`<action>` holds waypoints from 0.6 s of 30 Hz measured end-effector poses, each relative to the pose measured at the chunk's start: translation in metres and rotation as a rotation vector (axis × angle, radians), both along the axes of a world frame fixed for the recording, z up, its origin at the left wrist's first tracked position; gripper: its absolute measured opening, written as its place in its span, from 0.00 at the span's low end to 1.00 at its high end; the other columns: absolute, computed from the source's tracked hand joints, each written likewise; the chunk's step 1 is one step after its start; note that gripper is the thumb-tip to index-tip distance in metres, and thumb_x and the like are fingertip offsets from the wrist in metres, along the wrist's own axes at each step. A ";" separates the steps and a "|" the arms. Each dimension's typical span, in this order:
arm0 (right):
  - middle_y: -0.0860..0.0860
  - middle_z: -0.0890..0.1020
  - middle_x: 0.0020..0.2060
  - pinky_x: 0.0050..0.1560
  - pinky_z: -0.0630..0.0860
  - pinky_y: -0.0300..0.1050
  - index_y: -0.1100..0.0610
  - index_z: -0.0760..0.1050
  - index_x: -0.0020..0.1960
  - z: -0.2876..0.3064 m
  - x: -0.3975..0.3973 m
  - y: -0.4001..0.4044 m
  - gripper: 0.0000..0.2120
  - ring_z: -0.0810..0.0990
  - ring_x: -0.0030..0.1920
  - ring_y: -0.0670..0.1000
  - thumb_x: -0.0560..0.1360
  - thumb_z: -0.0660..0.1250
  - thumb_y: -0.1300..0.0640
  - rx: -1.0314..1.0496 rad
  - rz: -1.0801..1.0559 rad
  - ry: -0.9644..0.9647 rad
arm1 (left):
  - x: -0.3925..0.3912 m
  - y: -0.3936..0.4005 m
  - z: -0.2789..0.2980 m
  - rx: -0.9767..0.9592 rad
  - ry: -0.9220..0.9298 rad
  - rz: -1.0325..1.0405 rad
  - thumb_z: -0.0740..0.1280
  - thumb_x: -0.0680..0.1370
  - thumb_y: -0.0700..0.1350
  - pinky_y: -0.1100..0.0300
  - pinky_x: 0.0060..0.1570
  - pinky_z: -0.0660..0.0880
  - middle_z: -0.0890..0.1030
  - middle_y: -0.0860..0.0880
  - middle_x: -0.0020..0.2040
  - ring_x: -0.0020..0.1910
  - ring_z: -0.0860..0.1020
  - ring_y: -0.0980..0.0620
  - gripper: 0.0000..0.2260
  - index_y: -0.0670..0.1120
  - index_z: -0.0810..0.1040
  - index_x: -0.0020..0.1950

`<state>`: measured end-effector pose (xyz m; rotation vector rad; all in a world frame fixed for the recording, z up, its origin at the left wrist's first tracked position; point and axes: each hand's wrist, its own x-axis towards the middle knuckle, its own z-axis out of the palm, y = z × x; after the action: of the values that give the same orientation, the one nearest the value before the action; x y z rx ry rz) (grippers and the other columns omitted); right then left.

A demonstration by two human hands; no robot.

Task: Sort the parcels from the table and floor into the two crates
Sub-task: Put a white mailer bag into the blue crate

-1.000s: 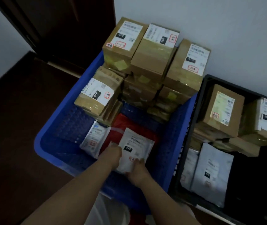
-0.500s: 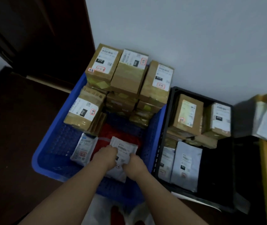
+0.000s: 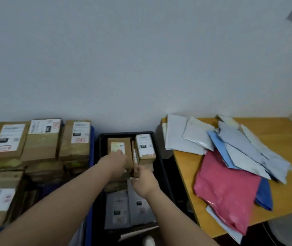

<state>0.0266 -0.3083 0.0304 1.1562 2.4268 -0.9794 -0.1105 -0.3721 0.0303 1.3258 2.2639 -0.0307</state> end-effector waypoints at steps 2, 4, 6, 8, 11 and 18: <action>0.57 0.70 0.65 0.60 0.74 0.52 0.58 0.65 0.69 0.004 0.023 0.035 0.22 0.74 0.63 0.59 0.79 0.63 0.50 0.045 -0.046 0.009 | 0.022 0.040 0.008 0.027 0.013 -0.088 0.64 0.78 0.49 0.48 0.64 0.70 0.65 0.44 0.70 0.67 0.68 0.43 0.22 0.46 0.67 0.71; 0.58 0.70 0.65 0.61 0.73 0.51 0.59 0.66 0.67 0.007 0.040 0.070 0.21 0.73 0.63 0.59 0.79 0.63 0.50 0.079 -0.077 0.031 | 0.044 0.078 0.014 0.040 0.008 -0.135 0.65 0.78 0.50 0.47 0.65 0.69 0.64 0.43 0.71 0.68 0.67 0.42 0.22 0.46 0.67 0.71; 0.58 0.71 0.63 0.60 0.73 0.50 0.60 0.67 0.66 0.010 0.055 0.104 0.20 0.73 0.63 0.59 0.79 0.63 0.52 0.087 -0.097 0.061 | 0.067 0.113 0.019 0.046 -0.007 -0.167 0.65 0.78 0.50 0.47 0.65 0.69 0.63 0.43 0.71 0.69 0.67 0.42 0.23 0.46 0.66 0.72; 0.59 0.74 0.63 0.61 0.72 0.50 0.61 0.69 0.65 0.010 0.069 0.140 0.19 0.73 0.63 0.59 0.78 0.64 0.53 0.102 -0.112 0.085 | 0.088 0.148 0.021 0.059 -0.016 -0.195 0.65 0.79 0.50 0.48 0.66 0.68 0.63 0.43 0.71 0.69 0.66 0.42 0.24 0.46 0.65 0.73; 0.59 0.74 0.63 0.62 0.71 0.49 0.60 0.68 0.66 0.007 0.088 0.194 0.19 0.73 0.63 0.58 0.78 0.64 0.55 0.133 -0.134 0.093 | 0.112 0.198 0.020 0.100 -0.020 -0.196 0.64 0.79 0.48 0.48 0.65 0.68 0.62 0.43 0.72 0.69 0.65 0.42 0.23 0.46 0.64 0.73; 0.56 0.68 0.69 0.68 0.64 0.48 0.58 0.62 0.72 -0.009 0.097 0.297 0.26 0.65 0.70 0.57 0.79 0.63 0.49 0.336 -0.087 0.088 | 0.126 0.285 0.013 0.148 -0.076 -0.141 0.62 0.80 0.47 0.48 0.71 0.62 0.52 0.44 0.79 0.76 0.56 0.43 0.27 0.46 0.57 0.77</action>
<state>0.1234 -0.0116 0.0218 1.3618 2.7057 -0.6730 0.0159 -0.0871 0.0436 1.5348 2.1408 0.1385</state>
